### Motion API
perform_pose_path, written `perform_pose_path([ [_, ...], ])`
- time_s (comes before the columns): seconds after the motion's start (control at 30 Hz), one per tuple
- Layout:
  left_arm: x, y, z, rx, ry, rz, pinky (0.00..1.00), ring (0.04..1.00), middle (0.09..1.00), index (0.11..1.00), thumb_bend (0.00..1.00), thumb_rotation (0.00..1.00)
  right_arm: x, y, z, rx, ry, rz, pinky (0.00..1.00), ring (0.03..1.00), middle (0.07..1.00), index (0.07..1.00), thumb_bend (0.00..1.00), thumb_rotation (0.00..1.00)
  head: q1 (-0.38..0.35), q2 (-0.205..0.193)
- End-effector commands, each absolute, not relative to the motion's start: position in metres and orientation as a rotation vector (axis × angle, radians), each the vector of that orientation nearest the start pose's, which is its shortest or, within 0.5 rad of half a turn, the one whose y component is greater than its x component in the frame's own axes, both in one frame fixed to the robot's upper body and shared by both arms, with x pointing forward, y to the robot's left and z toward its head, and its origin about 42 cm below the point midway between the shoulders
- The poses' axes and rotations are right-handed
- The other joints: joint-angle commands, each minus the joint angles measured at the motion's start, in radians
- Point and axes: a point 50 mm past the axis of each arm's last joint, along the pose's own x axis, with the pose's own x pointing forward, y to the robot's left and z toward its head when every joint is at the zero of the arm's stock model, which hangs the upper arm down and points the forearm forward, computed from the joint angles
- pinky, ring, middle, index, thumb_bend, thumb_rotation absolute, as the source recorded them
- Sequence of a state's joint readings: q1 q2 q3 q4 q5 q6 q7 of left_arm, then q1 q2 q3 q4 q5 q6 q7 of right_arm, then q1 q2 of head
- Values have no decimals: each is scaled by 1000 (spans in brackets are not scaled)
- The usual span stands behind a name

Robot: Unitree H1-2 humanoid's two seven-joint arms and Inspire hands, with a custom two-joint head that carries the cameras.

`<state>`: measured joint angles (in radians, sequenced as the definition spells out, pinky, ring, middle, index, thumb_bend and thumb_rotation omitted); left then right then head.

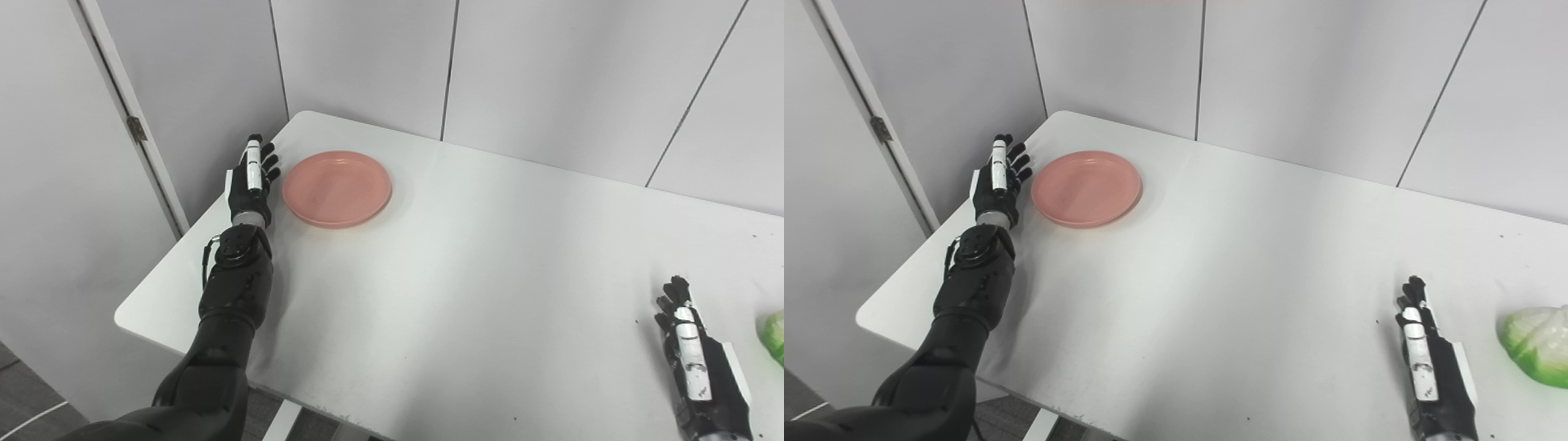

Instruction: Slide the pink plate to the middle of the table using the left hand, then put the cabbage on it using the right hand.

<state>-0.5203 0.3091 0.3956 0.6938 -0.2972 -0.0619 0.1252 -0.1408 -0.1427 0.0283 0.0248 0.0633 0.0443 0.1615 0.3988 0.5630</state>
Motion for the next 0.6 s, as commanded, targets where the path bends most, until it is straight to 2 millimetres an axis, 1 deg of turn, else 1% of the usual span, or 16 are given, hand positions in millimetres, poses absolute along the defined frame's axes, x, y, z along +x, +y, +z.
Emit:
perform_pose_path([
  [0.0,430,388,122,-245,46,456,897,904,904,903,401,1000,329,-230,130,-85,-45,228,1000,1000,1000,1000,279,1000,-5,6],
  [0.13,430,374,115,-246,52,417,911,904,907,904,392,1000,329,-229,130,-79,-49,234,1000,1000,1000,1000,289,1000,-12,11],
  [0.3,430,355,110,-245,55,364,870,885,893,898,396,1000,329,-229,130,-90,-47,236,1000,1000,1000,1000,309,1000,-20,18],
  [0.43,429,341,108,-254,56,321,853,879,888,893,414,1000,329,-228,130,-88,-48,240,1000,1000,1000,1000,311,1000,-29,24],
  [0.57,428,329,108,-282,60,279,868,895,903,905,419,1000,329,-228,128,-71,-55,250,1000,1000,1000,1000,308,1000,-39,30],
])
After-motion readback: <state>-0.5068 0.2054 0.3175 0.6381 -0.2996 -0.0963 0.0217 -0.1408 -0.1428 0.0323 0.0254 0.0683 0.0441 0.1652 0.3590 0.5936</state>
